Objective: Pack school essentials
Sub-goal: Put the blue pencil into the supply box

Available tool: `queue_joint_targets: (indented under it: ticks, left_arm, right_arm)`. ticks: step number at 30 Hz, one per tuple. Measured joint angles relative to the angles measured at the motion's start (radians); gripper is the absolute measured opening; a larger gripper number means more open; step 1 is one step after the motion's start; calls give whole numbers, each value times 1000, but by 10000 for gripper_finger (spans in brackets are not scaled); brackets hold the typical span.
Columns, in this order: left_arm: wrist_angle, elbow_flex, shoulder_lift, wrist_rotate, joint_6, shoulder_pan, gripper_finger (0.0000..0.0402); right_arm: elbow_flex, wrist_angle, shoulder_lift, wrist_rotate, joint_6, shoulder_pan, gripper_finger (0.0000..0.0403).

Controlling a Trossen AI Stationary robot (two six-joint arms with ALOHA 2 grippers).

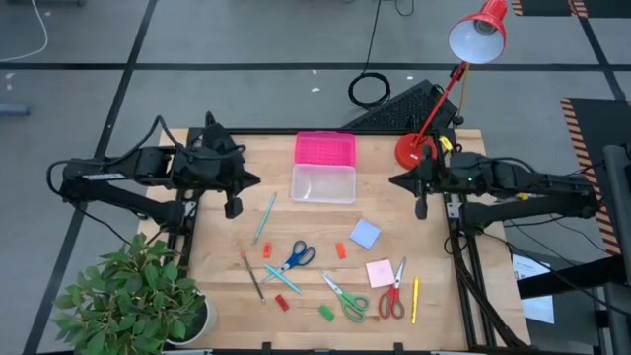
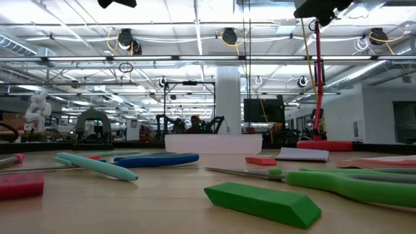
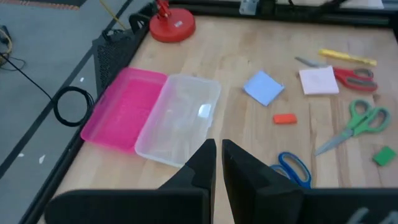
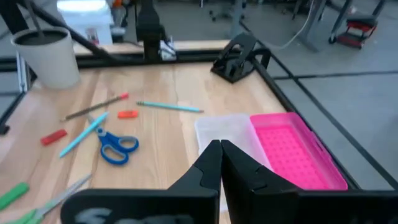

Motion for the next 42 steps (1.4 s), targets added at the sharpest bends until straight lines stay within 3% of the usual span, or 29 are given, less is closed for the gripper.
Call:
queue_joint_targets:
  ticks: [7,11,14,26,33,42]
  left_arm:
    - [152,-151,0,-26,-13,-50,31]
    - [264,-253,-1,-27,-66,-63,31]
    - [308,-338,1,-27,-158,-63,31]
    - [337,-565,0,-36,-557,-63,41]
    - [345,-601,24,-115,-680,-63,81]
    - [348,-584,237,-107,-806,-64,116]
  right_arm:
    - [30,-1,60,-2,37,0,0]
    - [30,-8,74,-1,159,0,0]
    - [30,-15,86,-3,190,6,0]
    - [30,-15,158,-1,56,14,0]
    - [30,24,197,0,-14,14,0]
    - [30,169,235,0,-107,14,0]
